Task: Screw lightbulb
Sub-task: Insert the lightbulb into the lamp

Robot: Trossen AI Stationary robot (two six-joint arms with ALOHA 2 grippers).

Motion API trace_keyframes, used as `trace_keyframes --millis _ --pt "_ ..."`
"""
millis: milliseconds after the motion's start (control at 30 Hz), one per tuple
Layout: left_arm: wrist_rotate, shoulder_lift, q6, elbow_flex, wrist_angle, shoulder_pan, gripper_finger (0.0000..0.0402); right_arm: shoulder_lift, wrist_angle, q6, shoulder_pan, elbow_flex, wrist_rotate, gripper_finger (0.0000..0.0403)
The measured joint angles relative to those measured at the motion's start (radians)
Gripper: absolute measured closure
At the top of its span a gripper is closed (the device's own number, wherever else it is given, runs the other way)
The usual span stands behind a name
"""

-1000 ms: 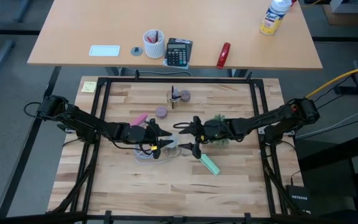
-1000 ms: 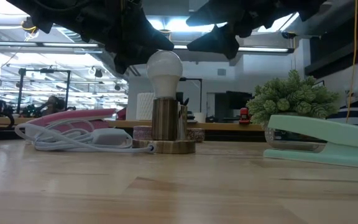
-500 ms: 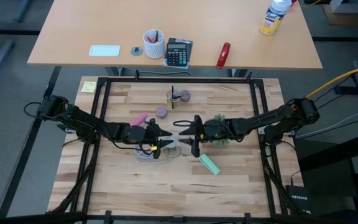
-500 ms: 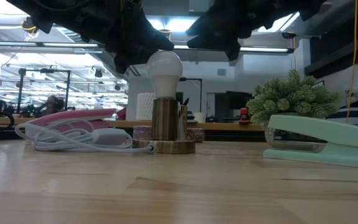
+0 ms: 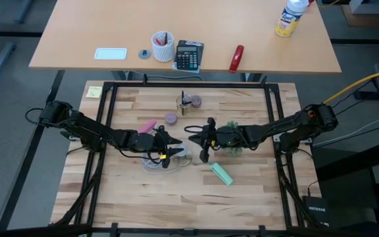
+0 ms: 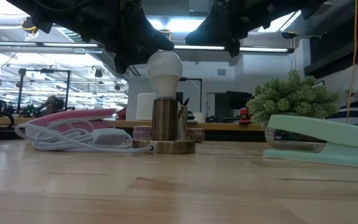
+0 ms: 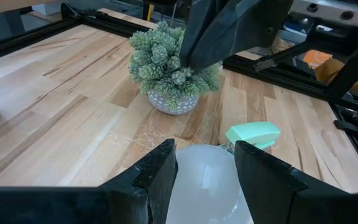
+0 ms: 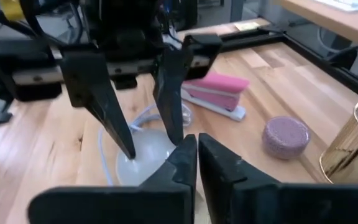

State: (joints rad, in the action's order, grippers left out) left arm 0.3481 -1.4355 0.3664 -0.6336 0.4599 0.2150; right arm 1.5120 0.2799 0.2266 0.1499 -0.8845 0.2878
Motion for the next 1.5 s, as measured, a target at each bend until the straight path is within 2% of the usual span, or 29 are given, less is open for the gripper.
trace_keyframes --millis 200,433,667,833,1267,1500 --pt "0.000 0.000 -0.008 0.000 0.000 0.000 0.0244 0.048 0.073 -0.037 0.000 0.000 0.000 0.0397" --pt "0.003 0.000 -0.023 0.000 0.001 0.000 0.0244 0.100 0.082 -0.018 0.000 0.000 0.000 0.0387" --pt "0.004 0.000 -0.024 0.000 0.000 0.000 0.0244 0.104 0.130 -0.024 0.000 0.000 0.000 0.0397" --pt "0.004 0.000 -0.026 0.000 0.001 0.000 0.0244 0.105 0.141 -0.025 0.000 0.000 -0.045 0.0391" --pt "0.004 0.000 -0.026 0.000 0.000 0.000 0.0244 0.105 0.226 -0.032 0.001 0.000 -0.079 0.0392" --pt "0.004 0.000 -0.024 0.000 0.000 0.000 0.0244 0.157 0.255 -0.028 0.001 0.000 -0.107 0.0399"
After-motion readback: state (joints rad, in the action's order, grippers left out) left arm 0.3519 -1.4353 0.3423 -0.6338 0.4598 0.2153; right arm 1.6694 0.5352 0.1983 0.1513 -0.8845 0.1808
